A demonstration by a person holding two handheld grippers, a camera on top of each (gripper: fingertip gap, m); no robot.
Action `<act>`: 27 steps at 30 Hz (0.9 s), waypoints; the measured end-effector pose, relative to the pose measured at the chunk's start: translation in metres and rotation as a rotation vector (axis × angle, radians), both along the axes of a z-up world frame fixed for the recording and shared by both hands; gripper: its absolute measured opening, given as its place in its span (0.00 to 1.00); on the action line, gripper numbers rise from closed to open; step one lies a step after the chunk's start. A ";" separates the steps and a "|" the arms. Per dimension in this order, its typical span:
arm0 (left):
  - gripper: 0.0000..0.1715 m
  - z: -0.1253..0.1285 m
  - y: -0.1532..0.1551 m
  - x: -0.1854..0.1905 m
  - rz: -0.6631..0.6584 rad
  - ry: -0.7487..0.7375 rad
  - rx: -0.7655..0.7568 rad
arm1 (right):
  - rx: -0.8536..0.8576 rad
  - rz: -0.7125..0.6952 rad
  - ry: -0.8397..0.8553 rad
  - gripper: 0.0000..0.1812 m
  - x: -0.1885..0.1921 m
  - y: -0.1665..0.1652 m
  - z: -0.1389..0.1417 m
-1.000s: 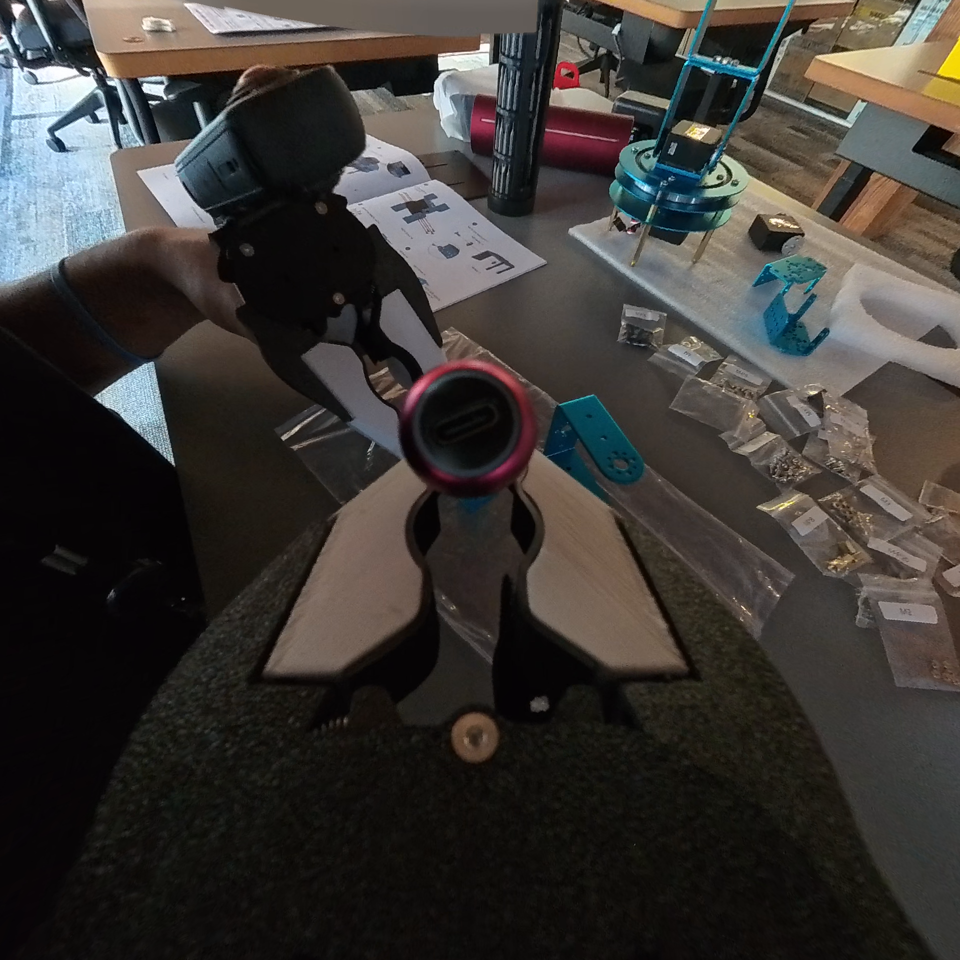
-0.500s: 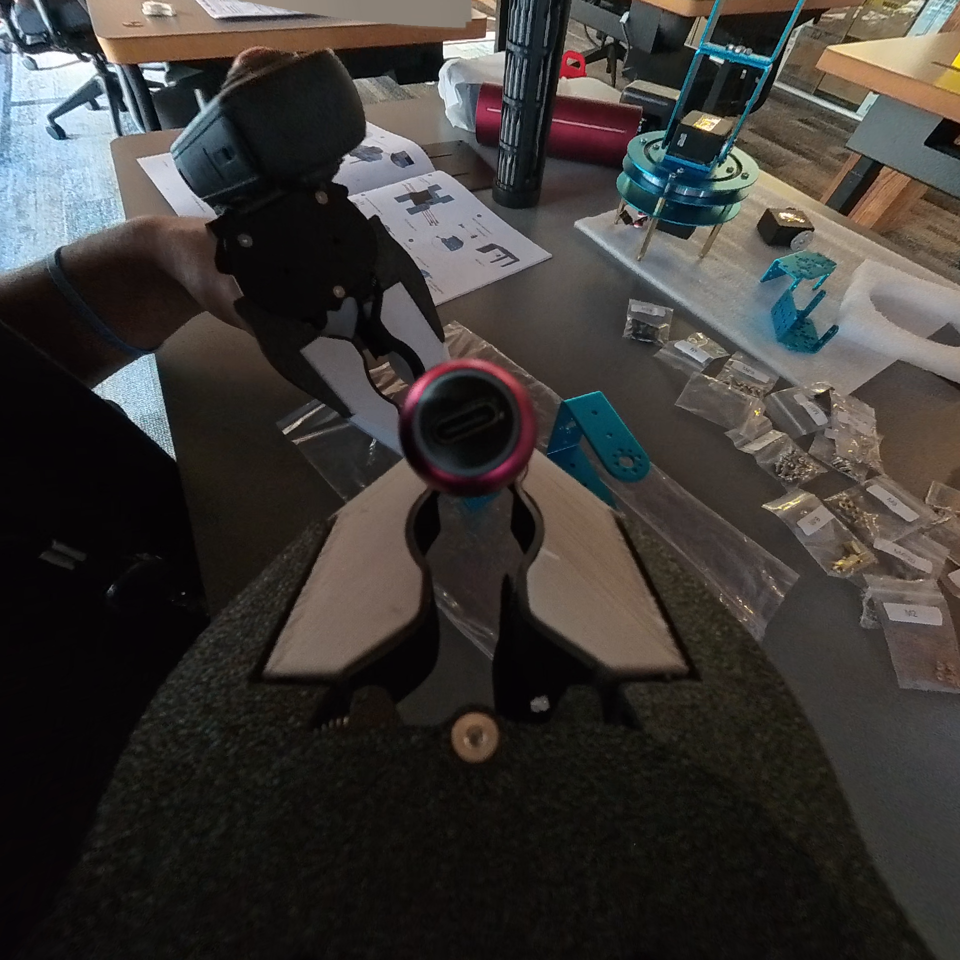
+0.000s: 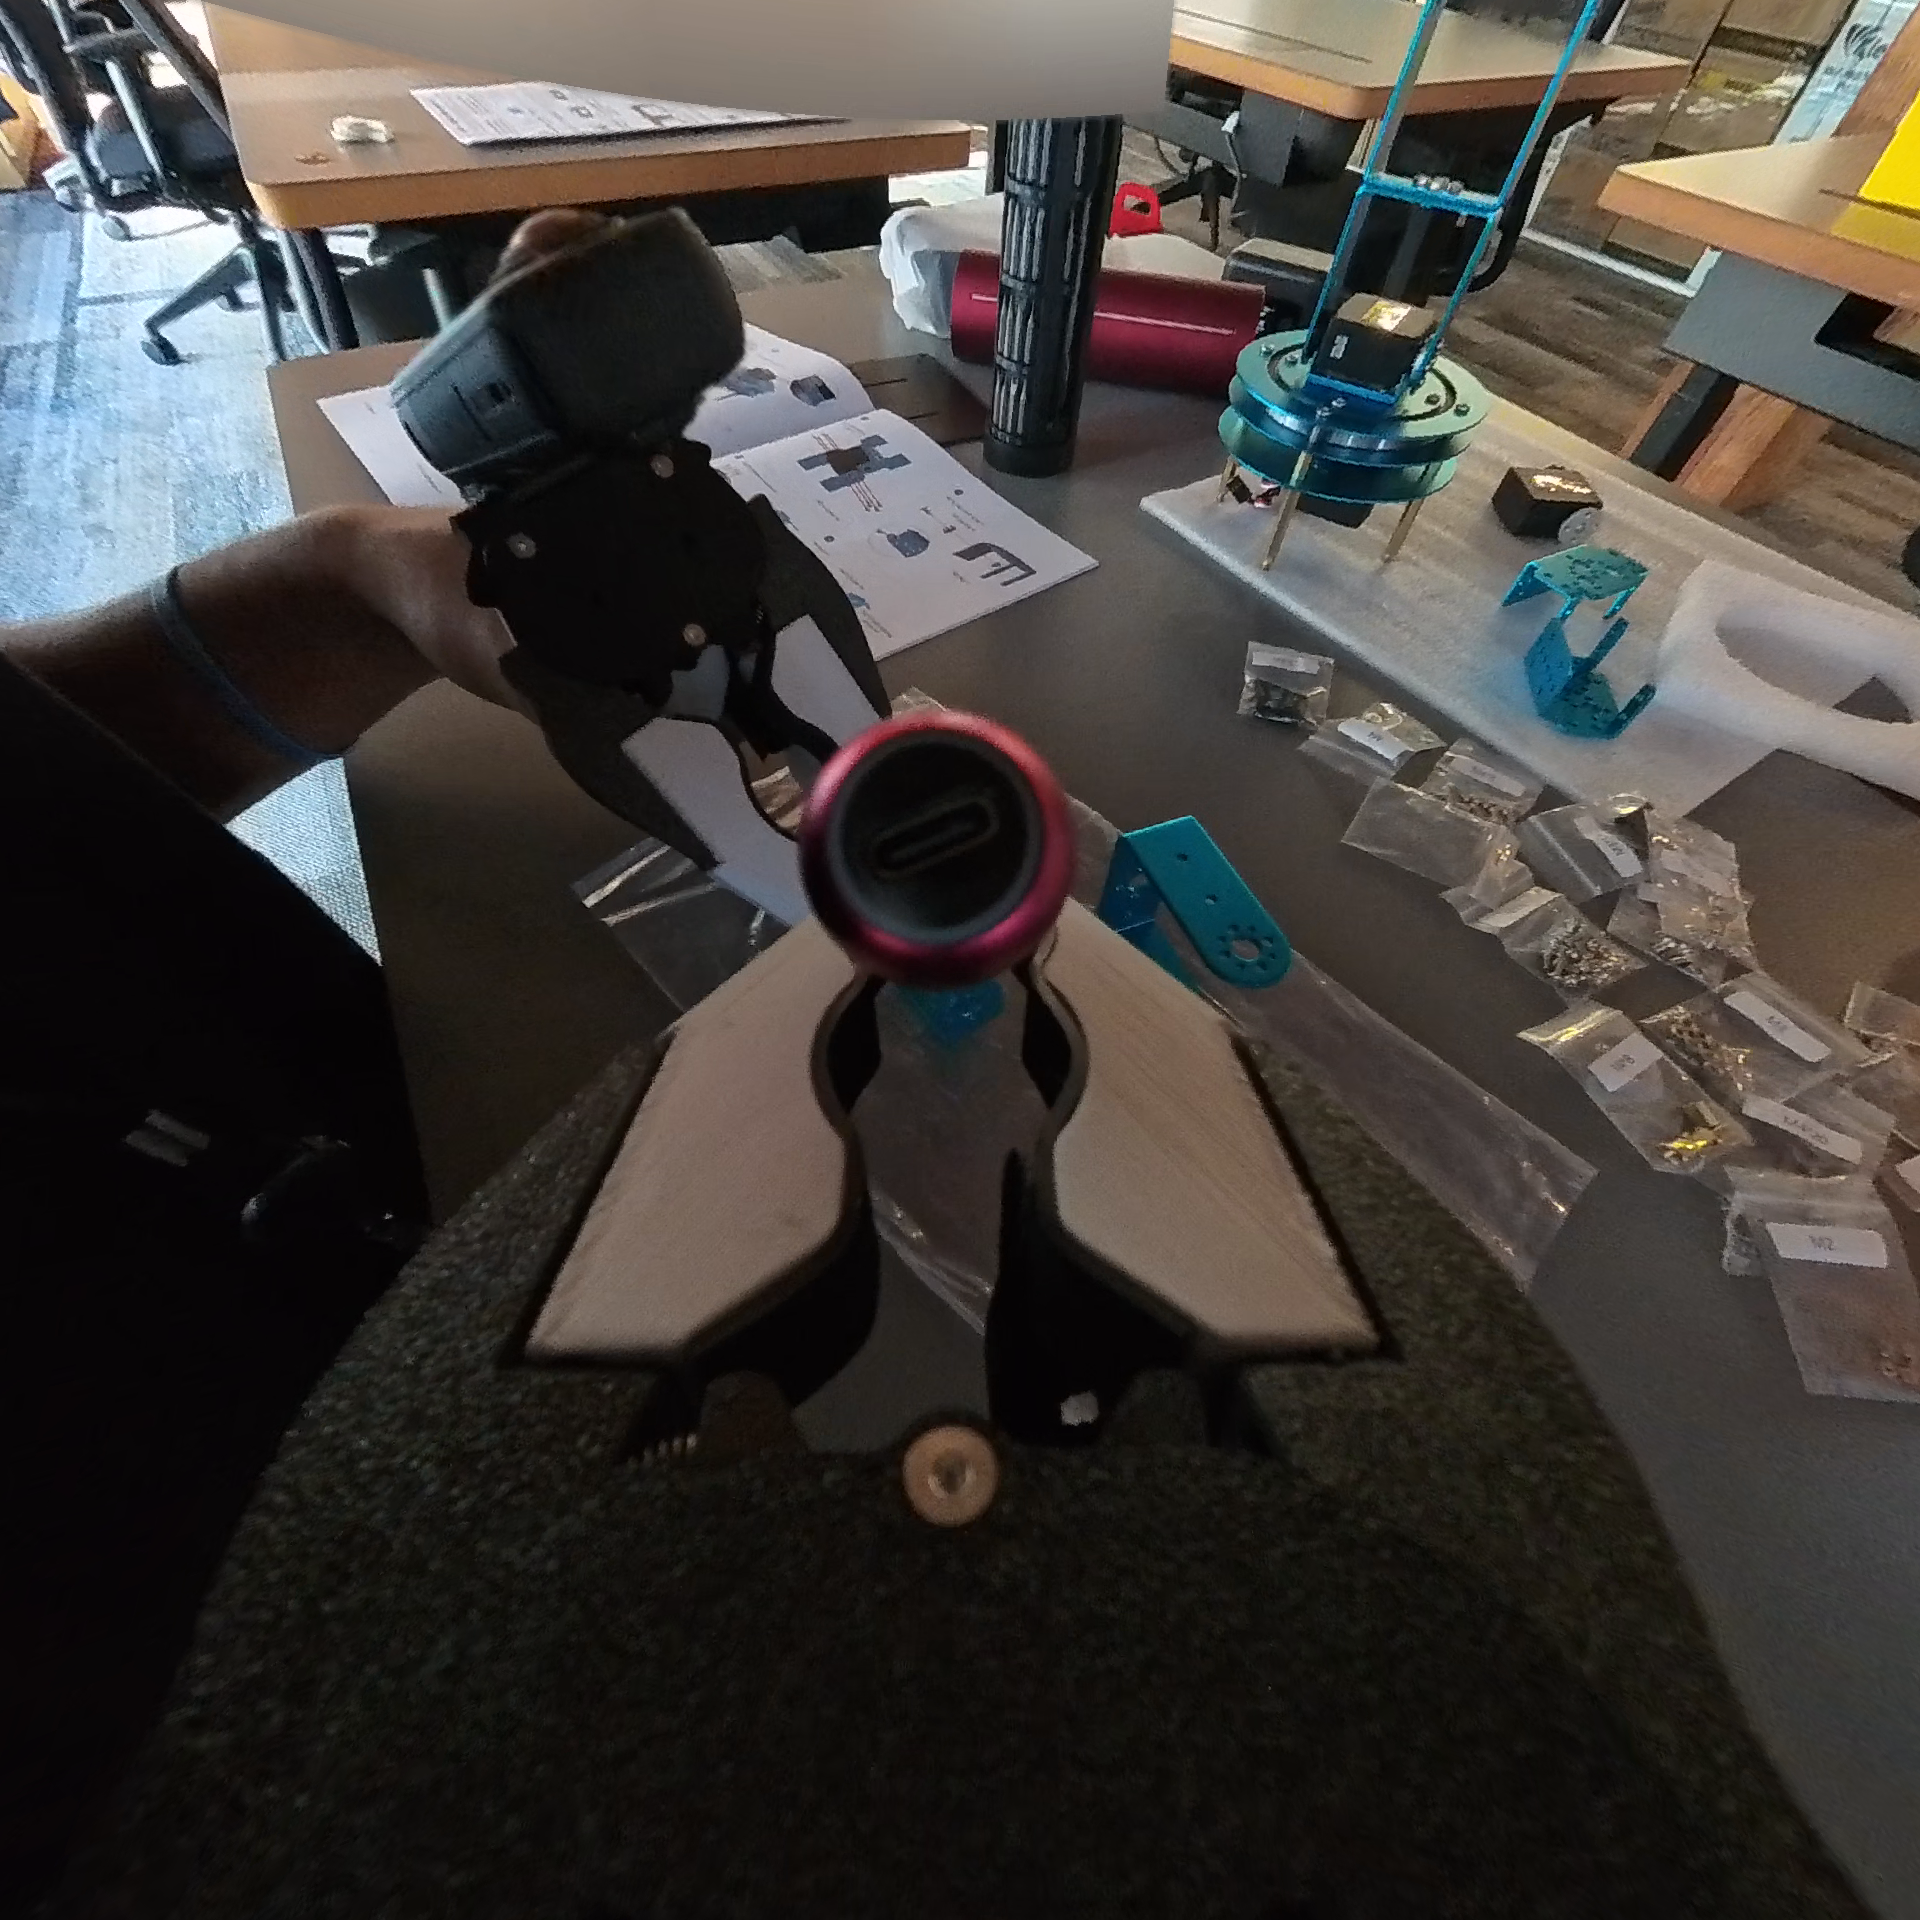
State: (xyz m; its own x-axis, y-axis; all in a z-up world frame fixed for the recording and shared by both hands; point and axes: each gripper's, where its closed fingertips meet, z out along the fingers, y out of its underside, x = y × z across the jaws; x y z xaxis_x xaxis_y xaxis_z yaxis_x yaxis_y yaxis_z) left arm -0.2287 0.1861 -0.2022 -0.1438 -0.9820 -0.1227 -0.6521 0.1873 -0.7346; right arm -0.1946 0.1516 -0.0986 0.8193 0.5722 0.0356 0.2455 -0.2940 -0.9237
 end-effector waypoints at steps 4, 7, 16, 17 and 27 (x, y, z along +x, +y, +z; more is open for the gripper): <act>0.13 0.000 0.000 0.000 0.001 0.001 0.000 | -0.012 0.008 -0.024 0.12 -0.003 0.001 -0.006; 0.13 0.000 -0.001 0.000 0.001 0.000 -0.001 | -0.019 0.006 -0.043 0.12 -0.003 0.003 -0.010; 0.13 -0.001 0.001 -0.001 0.004 0.004 -0.001 | -0.016 0.016 -0.031 0.12 -0.005 0.001 -0.006; 0.13 -0.002 0.001 -0.001 0.004 0.005 -0.001 | -0.015 0.015 -0.030 0.12 -0.005 0.001 -0.004; 0.13 -0.001 0.017 -0.015 0.053 0.009 0.006 | -0.033 -0.058 0.023 0.12 0.037 -0.012 0.003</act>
State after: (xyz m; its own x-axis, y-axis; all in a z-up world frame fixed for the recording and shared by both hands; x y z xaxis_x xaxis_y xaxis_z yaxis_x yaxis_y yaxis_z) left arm -0.2438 0.2030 -0.2033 -0.0927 -0.9874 -0.1279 -0.6681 0.1570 -0.7273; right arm -0.1574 0.1396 -0.0954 0.8514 0.5245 -0.0010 0.2065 -0.3370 -0.9186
